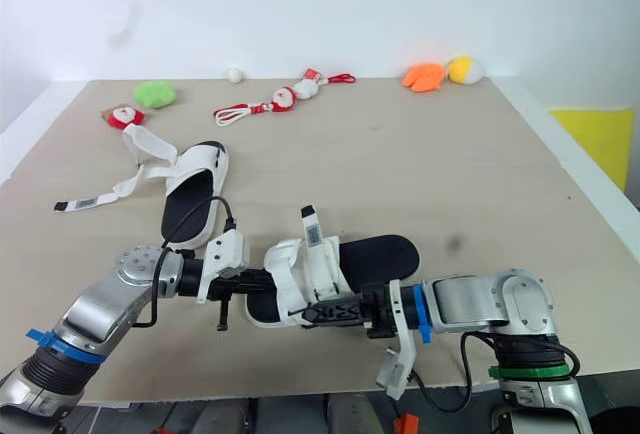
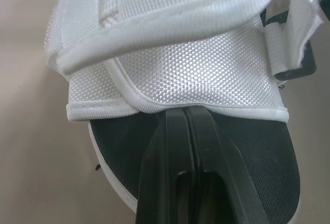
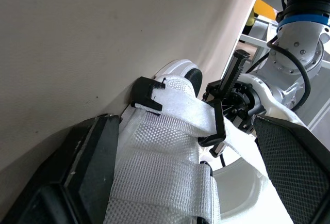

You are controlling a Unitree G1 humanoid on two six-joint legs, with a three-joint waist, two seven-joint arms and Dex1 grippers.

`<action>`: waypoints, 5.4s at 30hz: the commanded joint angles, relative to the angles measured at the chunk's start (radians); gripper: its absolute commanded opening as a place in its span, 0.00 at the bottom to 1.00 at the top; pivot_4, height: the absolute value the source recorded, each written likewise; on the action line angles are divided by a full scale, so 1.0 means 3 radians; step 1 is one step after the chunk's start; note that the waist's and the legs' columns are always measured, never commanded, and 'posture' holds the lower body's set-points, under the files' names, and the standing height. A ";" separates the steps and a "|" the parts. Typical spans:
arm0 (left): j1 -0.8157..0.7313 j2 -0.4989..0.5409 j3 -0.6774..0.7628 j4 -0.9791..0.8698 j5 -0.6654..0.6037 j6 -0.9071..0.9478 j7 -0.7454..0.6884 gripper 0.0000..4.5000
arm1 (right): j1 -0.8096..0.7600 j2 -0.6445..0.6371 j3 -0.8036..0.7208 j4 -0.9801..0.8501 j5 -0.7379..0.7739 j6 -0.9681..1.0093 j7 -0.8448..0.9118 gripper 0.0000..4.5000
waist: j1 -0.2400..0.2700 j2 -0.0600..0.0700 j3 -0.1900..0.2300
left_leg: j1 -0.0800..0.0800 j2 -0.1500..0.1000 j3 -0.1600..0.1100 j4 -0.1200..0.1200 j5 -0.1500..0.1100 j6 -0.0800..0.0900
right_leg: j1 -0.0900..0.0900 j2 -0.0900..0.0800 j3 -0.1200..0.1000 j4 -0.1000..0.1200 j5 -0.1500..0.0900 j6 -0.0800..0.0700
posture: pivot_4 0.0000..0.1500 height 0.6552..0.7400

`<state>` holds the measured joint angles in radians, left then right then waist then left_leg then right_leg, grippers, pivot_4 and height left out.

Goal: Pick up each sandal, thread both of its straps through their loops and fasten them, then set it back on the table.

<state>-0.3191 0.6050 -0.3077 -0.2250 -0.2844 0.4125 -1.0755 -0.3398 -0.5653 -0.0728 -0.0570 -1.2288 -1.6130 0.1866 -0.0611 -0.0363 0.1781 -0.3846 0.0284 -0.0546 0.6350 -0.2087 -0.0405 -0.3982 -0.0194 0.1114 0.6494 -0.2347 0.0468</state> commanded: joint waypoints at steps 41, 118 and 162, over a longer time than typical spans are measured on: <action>0.0058 0.0021 -0.0097 0.0106 0.0095 0.0054 0.0007 0.00 | -0.1282 -0.1690 0.2636 -0.1027 0.6209 0.4387 0.2125 0.01 | -0.0046 0.0001 0.0001 | -0.0005 -0.0007 -0.0005 -0.0010 0.0000 0.0013 | 0.0003 -0.0011 0.0005 0.0000 -0.0009 0.0013 | 1.00 1.00; 0.0808 -0.0218 0.0249 -0.0229 -0.0186 -0.0103 0.0524 0.00 | -0.2469 0.0337 0.1680 0.0755 0.5736 0.8957 0.3087 0.01 | -0.0063 0.0020 0.0012 | -0.0036 0.0008 -0.0011 -0.0011 0.0000 0.0014 | -0.0037 0.0013 -0.0006 0.0000 0.0005 0.0012 | 1.00 1.00; 0.0762 -0.0258 0.0217 -0.0151 -0.0192 -0.0129 0.0521 0.00 | -0.2659 0.0175 0.1016 0.0477 0.5853 0.9186 0.3333 0.99 | -0.0048 0.0023 0.0012 | -0.0053 0.0005 -0.0017 -0.0012 -0.0010 0.0001 | -0.0044 0.0010 -0.0009 -0.0005 -0.0001 0.0032 | 1.00 1.00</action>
<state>-0.1113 0.5212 -0.2213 -0.3084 -0.3628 0.3504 -0.9216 -1.1131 -0.4895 0.2929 0.1046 0.4799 1.1109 1.1611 -0.0755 -0.0292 0.1818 -0.4006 0.0296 -0.0597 0.6314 -0.2117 -0.0401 -0.4113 -0.0167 0.1086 0.6476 -0.2351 0.0562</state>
